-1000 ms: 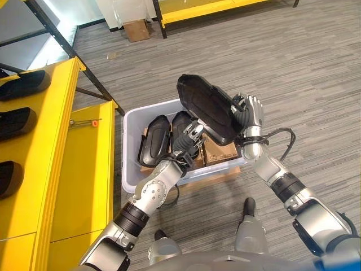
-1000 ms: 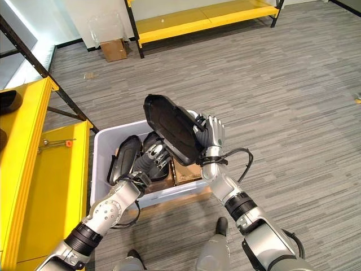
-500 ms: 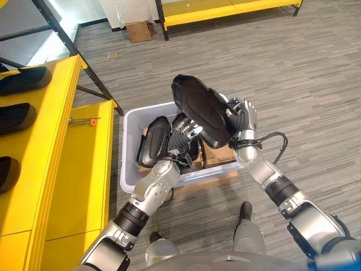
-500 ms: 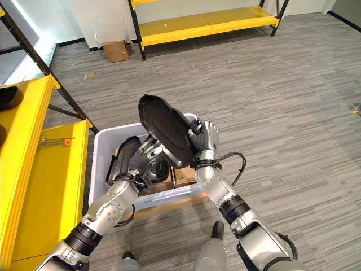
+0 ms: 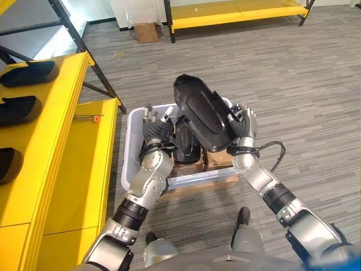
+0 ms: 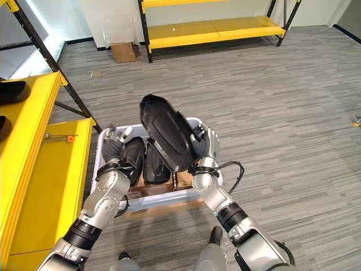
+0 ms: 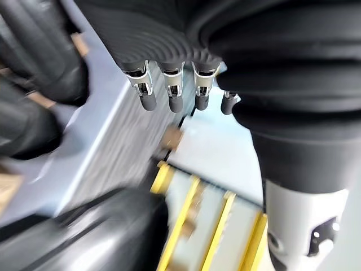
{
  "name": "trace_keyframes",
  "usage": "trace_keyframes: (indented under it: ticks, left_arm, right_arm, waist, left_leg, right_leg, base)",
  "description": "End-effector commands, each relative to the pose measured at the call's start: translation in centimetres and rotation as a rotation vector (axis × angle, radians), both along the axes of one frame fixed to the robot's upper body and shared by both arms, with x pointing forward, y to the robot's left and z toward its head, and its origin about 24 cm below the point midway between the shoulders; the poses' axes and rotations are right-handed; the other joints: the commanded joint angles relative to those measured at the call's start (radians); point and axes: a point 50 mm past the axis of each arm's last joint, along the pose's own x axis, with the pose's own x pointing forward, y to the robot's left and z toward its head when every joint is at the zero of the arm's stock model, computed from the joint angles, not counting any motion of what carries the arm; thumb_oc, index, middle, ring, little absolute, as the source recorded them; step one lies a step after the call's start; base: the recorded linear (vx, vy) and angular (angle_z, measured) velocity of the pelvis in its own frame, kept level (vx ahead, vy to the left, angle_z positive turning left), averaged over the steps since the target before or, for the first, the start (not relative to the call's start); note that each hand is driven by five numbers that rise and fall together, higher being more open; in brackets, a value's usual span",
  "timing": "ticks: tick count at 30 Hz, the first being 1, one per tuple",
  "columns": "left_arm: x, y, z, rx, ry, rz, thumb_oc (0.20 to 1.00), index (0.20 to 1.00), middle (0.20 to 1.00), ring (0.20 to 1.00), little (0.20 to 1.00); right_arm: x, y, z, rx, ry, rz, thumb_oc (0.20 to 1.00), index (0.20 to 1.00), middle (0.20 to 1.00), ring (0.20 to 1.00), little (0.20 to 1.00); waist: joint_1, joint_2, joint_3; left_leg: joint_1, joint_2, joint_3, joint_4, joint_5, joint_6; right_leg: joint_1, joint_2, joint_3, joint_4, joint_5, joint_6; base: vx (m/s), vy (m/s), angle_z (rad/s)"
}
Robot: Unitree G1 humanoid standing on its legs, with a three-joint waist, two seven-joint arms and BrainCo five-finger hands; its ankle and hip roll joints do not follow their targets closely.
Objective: Move parts from the plastic box to the shelf.
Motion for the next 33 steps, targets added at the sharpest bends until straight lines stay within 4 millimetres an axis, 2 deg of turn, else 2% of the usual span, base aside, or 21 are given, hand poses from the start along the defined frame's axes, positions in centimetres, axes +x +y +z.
trace_keyframes:
  ticks: [1,4,10,17,23,33]
  left_arm:
    - [-0.3,0.2,3.4,-0.007,-0.158,0.021,1.000,1.000,1.000,1.000,1.000]
    - [-0.3,0.3,2.3,-0.062,-0.104,0.024,1.000,1.000,1.000,1.000,1.000]
    - [-0.3,-1.7,0.9,-0.092,-0.054,-0.215,1.000,1.000,1.000,1.000,1.000]
    - [-1.3,-6.2,0.5,-0.214,-0.043,-0.539,1.000,1.000,1.000,1.000,1.000]
    - [-2.2,-8.2,0.3,-0.264,-0.062,-0.728,1.000,1.000,1.000,1.000,1.000]
    - [-2.6,-9.2,0.3,-0.291,-0.024,-0.748,1.000,1.000,1.000,1.000,1.000]
  right_arm:
    - [0.7,1.5,5.1,0.127,-0.236,0.013,0.200,0.200,0.200,0.200,0.200]
    - [0.7,1.3,5.5,0.114,-0.266,0.007,0.200,0.200,0.200,0.200,0.200]
    - [0.6,1.5,6.8,0.058,-0.310,0.056,0.200,0.200,0.200,0.200,0.200]
    - [0.6,2.4,8.2,-0.030,-0.388,0.132,0.200,0.200,0.200,0.200,0.200]
    - [0.5,3.3,9.4,-0.075,-0.433,0.203,0.200,0.200,0.200,0.200,0.200]
    - [0.4,4.4,10.4,-0.094,-0.471,0.257,0.200,0.200,0.200,0.200,0.200]
  waist:
    - [0.017,-0.014,0.005]
    - [0.021,-0.015,0.007]
    - [0.019,-0.015,0.013]
    - [0.001,-0.006,0.025]
    - [-0.010,0.000,0.026]
    - [-0.017,0.001,0.017]
  left_leg:
    - [-0.008,0.033,-0.028,0.050,-0.042,0.028]
    - [-0.007,0.033,-0.032,0.052,-0.044,0.027]
    - [-0.008,0.036,-0.025,0.055,-0.046,0.028]
    - [-0.002,0.032,-0.004,0.058,-0.049,0.035]
    - [0.001,0.030,0.008,0.060,-0.054,0.040]
    - [0.005,0.028,0.017,0.061,-0.056,0.043]
  right_leg:
    - [0.093,-0.063,-0.012,0.045,-0.122,0.057]
    - [0.094,-0.063,-0.015,0.048,-0.123,0.057]
    - [0.088,-0.064,-0.014,0.053,-0.123,0.058]
    - [0.081,-0.062,-0.007,0.058,-0.120,0.063]
    - [0.071,-0.063,0.003,0.062,-0.118,0.066]
    - [0.069,-0.062,0.010,0.061,-0.116,0.066]
  base:
    - [0.00,0.000,0.00]
    - [0.00,-0.011,0.08]
    - [0.00,-0.003,0.01]
    - [0.00,0.003,0.00]
    - [0.00,0.004,-0.01]
    - [0.00,0.000,0.00]
